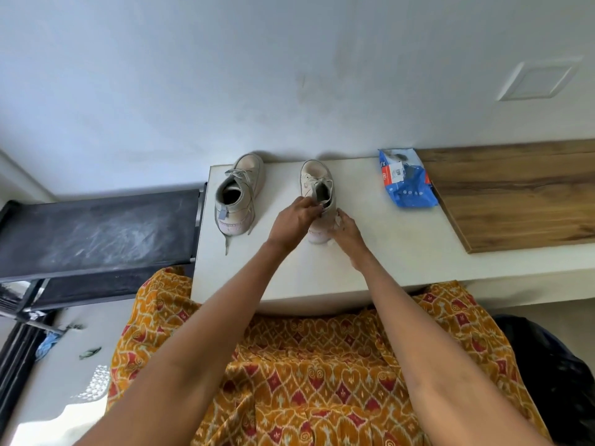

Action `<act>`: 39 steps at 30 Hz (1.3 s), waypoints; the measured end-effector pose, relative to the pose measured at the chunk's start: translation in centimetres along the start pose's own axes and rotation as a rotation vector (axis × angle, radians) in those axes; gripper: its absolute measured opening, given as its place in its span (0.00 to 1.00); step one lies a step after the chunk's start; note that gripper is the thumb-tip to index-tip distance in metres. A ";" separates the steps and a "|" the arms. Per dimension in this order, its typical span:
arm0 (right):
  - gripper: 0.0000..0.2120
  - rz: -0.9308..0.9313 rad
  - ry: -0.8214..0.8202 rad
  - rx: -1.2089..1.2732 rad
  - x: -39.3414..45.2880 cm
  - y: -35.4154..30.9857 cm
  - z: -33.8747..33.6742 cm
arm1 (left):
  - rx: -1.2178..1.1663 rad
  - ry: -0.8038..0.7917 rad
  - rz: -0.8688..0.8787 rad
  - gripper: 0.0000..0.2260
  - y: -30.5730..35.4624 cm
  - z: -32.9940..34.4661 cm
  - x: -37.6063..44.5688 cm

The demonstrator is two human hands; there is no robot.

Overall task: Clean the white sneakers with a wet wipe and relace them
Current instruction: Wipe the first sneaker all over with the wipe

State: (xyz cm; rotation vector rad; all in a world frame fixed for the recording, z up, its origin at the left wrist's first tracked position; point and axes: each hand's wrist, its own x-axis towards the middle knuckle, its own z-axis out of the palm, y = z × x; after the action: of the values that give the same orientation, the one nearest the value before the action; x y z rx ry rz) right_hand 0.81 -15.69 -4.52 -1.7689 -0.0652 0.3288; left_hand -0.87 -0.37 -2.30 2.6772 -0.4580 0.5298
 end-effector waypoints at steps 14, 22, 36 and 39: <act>0.12 0.127 0.868 0.192 -2.6 1.7 8.1 | 0.019 0.034 -0.037 0.09 1.5 0.2 0.6; 0.10 0.017 0.742 0.043 -4.6 2.5 7.5 | 0.024 0.042 -0.010 0.07 1.1 0.1 0.4; 0.10 0.192 0.756 0.133 -2.1 1.9 5.8 | -0.016 0.034 -0.071 0.07 1.6 -0.1 0.2; 0.10 0.159 0.718 0.171 -4.1 2.2 7.7 | 0.000 -0.008 -0.056 0.07 1.2 -0.2 0.3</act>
State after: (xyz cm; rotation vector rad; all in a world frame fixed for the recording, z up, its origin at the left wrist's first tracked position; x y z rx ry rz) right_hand -5.35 -9.82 -7.33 -1.6329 0.5995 -0.1967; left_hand -1.14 -1.43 -1.63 2.6847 -0.3835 0.5026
